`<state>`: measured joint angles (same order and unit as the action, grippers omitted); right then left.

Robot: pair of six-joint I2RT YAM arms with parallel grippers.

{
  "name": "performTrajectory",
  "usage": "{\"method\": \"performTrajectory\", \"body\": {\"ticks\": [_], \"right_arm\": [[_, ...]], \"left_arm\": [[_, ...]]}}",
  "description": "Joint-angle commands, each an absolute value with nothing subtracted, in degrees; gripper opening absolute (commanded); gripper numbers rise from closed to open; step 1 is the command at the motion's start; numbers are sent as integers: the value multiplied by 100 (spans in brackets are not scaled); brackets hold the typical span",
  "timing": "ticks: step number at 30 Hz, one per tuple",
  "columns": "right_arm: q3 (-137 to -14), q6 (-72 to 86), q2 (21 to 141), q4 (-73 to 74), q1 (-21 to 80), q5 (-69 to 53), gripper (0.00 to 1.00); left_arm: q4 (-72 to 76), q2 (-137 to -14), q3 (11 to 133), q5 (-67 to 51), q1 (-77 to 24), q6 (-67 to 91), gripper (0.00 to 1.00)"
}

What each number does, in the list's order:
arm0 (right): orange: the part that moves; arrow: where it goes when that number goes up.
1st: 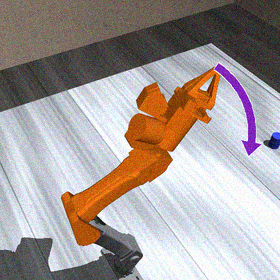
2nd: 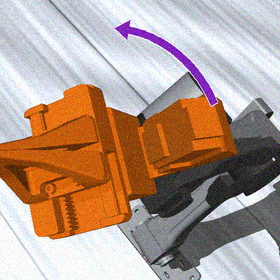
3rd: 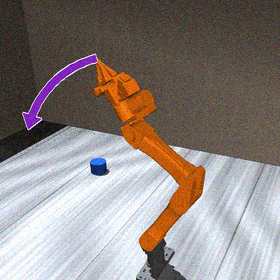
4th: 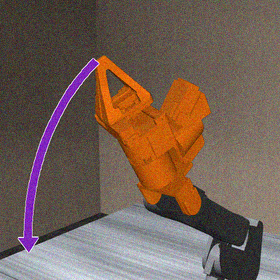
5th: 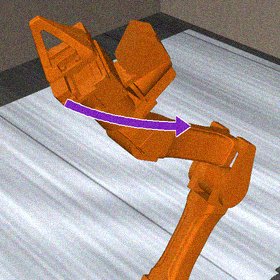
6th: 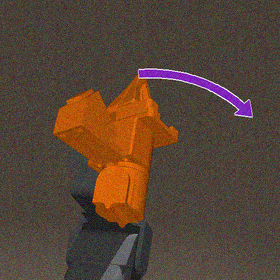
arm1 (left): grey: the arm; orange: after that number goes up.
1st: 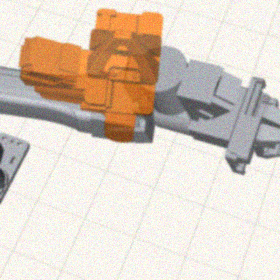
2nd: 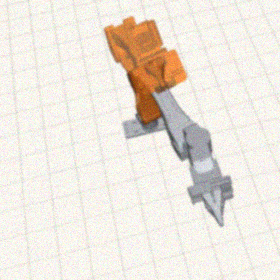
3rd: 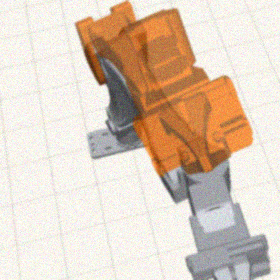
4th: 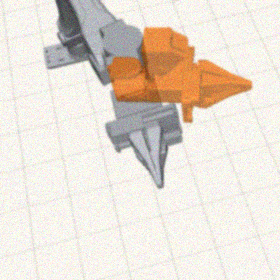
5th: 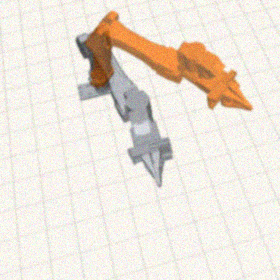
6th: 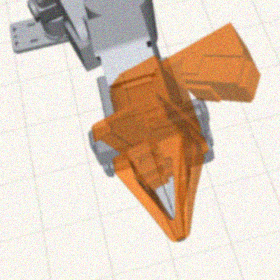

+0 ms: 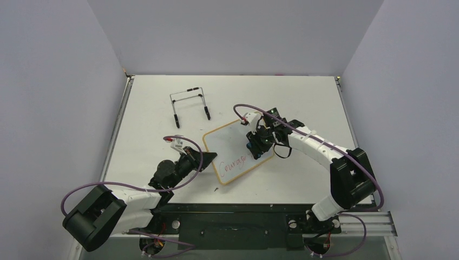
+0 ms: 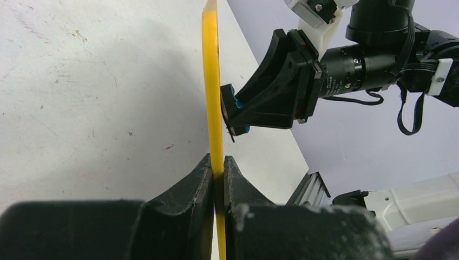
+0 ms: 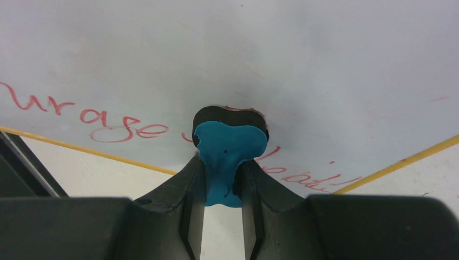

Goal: Erase the whiteboard
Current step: Erase the whiteboard at the whiteboard stand.

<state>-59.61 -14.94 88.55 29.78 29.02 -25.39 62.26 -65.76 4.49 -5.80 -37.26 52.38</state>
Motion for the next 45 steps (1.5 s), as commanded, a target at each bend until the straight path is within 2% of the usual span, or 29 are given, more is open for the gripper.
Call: {"method": "performTrajectory", "body": {"ticks": [1, 5, 10, 16, 23, 28, 35, 41, 45], "right_arm": [[-6047, -1352, 8580, 2746, 2733, -2738, 0], [-5907, -849, 8673, 2395, 2095, -2102, 0], [-5857, -536, 8955, 2204, 1866, -1458, 0], [-5928, -717, 9074, 2393, 2149, -2335, 0], [-6023, -1453, 8487, 2790, 2817, -3706, 0], [-5872, -1132, 8243, 2435, 2322, -3062, 0], [-5851, -669, 8537, 2118, 1800, -1878, 0], [-5917, -768, 8643, 2239, 1889, -2489, 0], [-6145, -905, 8312, 2395, 1876, -2880, 0]], "left_arm": [[6738, -6404, 698, -765, -3744, 5161, 0], [6751, -6452, 746, -814, -3744, 5152, 0], [6844, -6502, 721, -838, -3742, 5181, 0], [6929, -6494, 641, -839, -3744, 5178, 0], [6937, -6483, 640, -831, -3744, 5186, 0], [6975, -6552, 652, -806, -3744, 5199, 0], [7144, -6679, 670, -876, -3745, 5281, 0], [7124, -6626, 637, -896, -3750, 5267, 0], [7132, -6627, 642, -925, -3748, 5265, 0]]}}
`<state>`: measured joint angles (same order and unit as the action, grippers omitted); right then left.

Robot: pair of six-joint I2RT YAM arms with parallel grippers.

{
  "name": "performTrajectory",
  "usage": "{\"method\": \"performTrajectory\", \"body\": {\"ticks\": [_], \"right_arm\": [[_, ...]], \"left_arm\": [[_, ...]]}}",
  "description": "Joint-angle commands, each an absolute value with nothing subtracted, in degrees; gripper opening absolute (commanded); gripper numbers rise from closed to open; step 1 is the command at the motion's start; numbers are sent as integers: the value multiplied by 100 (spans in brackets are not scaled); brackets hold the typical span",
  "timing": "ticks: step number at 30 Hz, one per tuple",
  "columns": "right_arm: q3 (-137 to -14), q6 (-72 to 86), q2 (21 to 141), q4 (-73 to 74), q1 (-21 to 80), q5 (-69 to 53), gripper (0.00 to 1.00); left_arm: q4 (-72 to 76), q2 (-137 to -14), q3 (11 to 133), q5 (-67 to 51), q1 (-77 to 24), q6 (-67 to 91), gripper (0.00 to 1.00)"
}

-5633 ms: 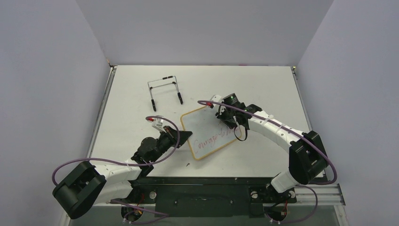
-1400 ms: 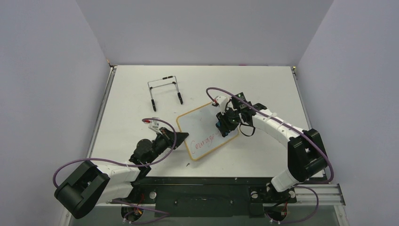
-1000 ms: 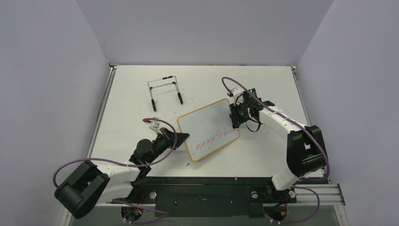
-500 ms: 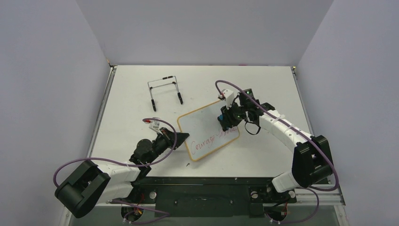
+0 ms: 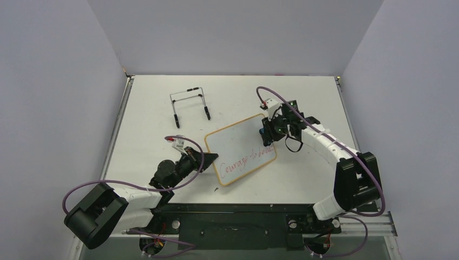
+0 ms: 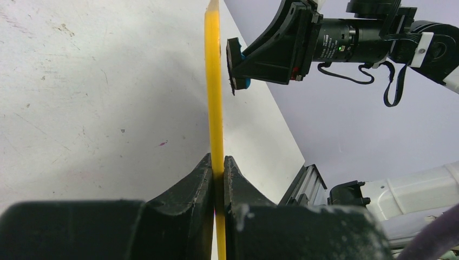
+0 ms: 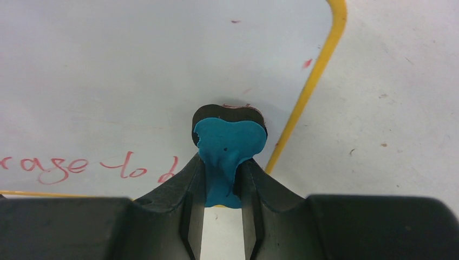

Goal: Erase the whiteboard
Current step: Erase the whiteboard at the whiteboard stand.

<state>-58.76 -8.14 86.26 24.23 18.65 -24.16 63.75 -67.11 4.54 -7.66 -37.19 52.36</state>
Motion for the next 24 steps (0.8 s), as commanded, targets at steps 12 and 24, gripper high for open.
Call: {"method": "performTrajectory", "body": {"ticks": [12, 24], "right_arm": [[-5947, -753, 8322, 2214, 1470, -2375, 0], [-6019, -782, 8848, 2368, 1657, -2306, 0]], "left_arm": [[7107, -6671, 743, -1010, -3751, 5281, 0], [7076, -6702, 798, -1131, -3749, 5230, 0]]}}
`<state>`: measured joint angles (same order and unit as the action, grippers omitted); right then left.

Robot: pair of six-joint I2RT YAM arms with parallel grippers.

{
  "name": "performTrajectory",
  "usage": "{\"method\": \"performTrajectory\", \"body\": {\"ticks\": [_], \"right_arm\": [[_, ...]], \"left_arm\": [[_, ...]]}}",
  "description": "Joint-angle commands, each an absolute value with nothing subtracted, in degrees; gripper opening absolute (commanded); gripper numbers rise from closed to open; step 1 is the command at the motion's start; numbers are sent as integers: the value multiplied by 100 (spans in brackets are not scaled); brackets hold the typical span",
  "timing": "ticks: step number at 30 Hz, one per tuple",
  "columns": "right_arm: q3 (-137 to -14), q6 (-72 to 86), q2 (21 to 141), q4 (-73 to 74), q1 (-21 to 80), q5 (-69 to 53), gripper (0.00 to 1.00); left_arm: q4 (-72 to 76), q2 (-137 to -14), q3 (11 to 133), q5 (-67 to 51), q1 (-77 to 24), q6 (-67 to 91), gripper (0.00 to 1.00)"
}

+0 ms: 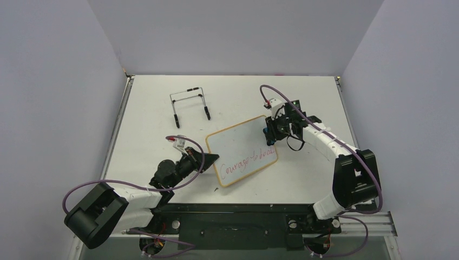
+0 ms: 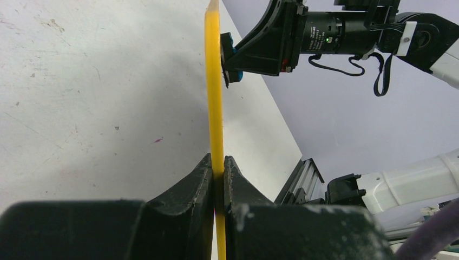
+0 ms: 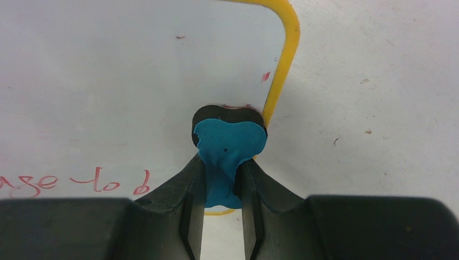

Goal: Erase the whiteboard
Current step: Erase the whiteboard at the whiteboard stand.

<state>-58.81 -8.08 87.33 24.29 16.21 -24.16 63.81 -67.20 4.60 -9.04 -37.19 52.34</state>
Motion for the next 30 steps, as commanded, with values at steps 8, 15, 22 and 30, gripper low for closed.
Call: {"method": "performTrajectory", "body": {"ticks": [8, 15, 22, 30], "right_arm": [[-6390, -651, 9019, 2299, 1646, -2098, 0], [-7001, -557, 9294, 2468, 1547, -1905, 0], [-7321, -801, 9694, 3056, 1450, -2133, 0], [-6744, -1812, 9439, 4118, 1452, -2512, 0]], "left_arm": [[7180, -6843, 848, -1324, -3744, 5185, 0], [7116, -6871, 893, -1432, -3750, 5135, 0], [7125, -6881, 886, -1436, -3741, 5129, 0], [7132, -6901, 891, -1448, -3741, 5070, 0]]}}
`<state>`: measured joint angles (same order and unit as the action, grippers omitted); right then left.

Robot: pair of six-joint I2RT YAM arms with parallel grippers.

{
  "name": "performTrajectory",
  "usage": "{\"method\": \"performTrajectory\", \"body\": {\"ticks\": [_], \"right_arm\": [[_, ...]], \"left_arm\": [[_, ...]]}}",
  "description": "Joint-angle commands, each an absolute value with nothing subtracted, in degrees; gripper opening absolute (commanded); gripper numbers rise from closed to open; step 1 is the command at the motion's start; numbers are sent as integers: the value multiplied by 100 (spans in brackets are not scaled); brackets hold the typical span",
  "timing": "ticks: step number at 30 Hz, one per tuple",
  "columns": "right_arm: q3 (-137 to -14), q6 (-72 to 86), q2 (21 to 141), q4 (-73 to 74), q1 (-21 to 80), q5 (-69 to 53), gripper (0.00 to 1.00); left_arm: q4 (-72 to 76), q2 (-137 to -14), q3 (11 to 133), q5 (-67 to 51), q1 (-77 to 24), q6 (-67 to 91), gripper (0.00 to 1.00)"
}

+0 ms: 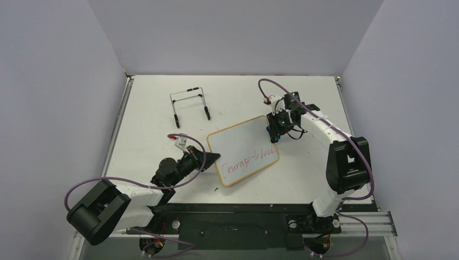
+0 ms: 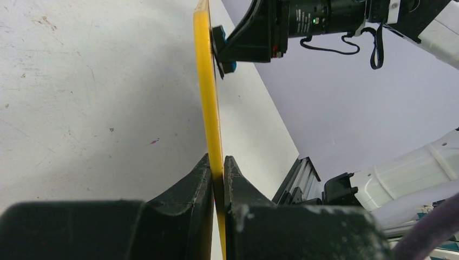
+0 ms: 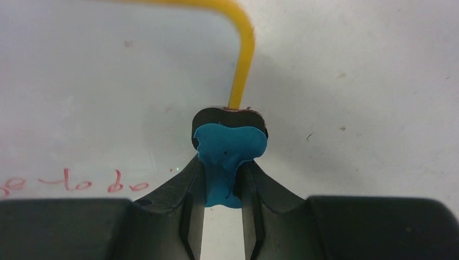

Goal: Erase the whiteboard
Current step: Erase the whiteboard at the whiteboard stand.

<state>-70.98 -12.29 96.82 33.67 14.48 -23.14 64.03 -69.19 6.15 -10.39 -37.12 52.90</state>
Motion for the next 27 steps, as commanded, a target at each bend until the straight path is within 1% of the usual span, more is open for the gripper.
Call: {"method": "performTrajectory", "body": {"ticks": [1, 7, 15, 20, 23, 27], "right_arm": [[-6652, -1851, 9413, 4173, 1456, -2535, 0], [-6387, -2038, 9269, 4400, 1737, -2643, 0], [-6250, -1987, 8903, 4260, 2319, -2318, 0], [-6385, -1979, 8861, 4305, 2601, -2687, 0], [-6535, -2056, 8782, 4408, 2898, -3011, 0], [-6791, -2274, 8662, 4411, 3621, -2788, 0]], "left_arm": [[7147, -6909, 888, -1452, -3742, 5071, 0], [7228, -6942, 881, -1455, -3742, 5098, 0], [7201, -6920, 900, -1409, -3743, 5149, 0], [7225, -6955, 903, -1385, -3744, 5199, 0], [7239, -6977, 897, -1358, -3739, 5228, 0], [7366, -7135, 899, -1267, -3740, 5331, 0]]}}
